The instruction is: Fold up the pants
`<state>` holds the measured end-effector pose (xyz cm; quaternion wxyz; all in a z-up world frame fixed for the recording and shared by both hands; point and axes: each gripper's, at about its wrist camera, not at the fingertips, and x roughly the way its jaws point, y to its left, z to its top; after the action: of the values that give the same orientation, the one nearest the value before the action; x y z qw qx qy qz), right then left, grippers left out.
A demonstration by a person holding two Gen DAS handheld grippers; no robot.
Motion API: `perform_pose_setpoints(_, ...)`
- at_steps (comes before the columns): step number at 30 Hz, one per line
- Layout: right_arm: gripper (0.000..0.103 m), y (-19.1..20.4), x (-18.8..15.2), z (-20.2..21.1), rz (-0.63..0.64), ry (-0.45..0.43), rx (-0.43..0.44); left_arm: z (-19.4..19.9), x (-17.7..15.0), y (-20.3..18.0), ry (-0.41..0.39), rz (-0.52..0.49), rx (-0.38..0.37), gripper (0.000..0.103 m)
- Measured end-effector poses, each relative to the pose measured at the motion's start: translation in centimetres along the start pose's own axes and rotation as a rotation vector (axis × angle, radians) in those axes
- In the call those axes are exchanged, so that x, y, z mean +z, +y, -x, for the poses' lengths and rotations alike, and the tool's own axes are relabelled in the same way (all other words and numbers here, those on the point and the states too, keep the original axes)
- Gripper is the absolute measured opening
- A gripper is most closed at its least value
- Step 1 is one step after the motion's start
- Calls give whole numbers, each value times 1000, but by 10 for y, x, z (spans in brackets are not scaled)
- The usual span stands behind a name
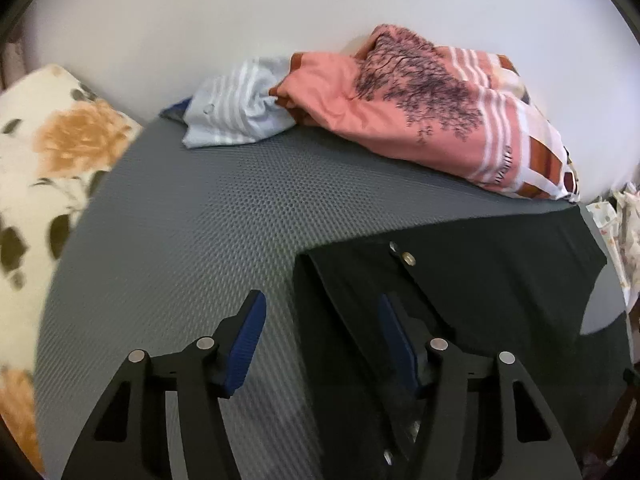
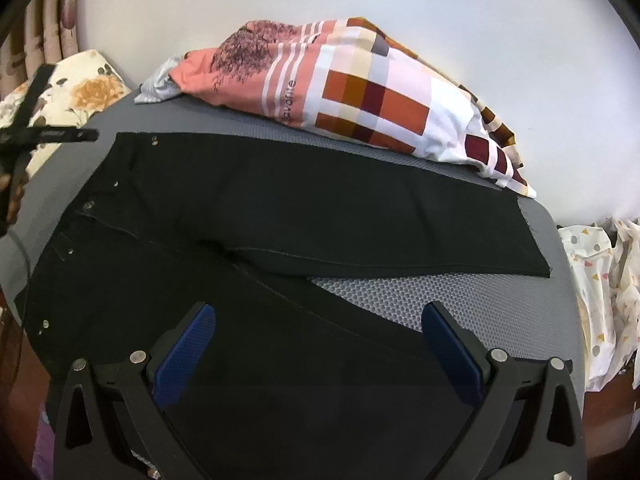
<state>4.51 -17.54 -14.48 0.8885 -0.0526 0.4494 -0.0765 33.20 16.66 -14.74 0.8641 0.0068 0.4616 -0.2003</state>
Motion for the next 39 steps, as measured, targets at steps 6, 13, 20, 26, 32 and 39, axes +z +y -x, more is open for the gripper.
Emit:
perform_pose_setpoints(6,102,0,1,-15,9,36,-24,-55,25,13,74,-36,-41,60)
perform_pose_setpoints(13,102,-5,2,-25,-2,69,-36,-83,32,8,130,-49,-119,60)
perform_pose_setpoints(20,102,-17,14,-31,-67,75,56,-53,16,-16,36,1,-46,18)
perform_pose_setpoints(26,96,-67,45,-54,-341,69,346,18,-5,-50,-142,-9,-52,16)
perform_pose_setpoints(32,81,-94,90,-112,-571,140,675,77,-47,-88,-242,-13,-81,16)
perform_pose_setpoints(39,80,-102,114,-186,-810,281,819,118,-96,-104,-278,61,-106,16)
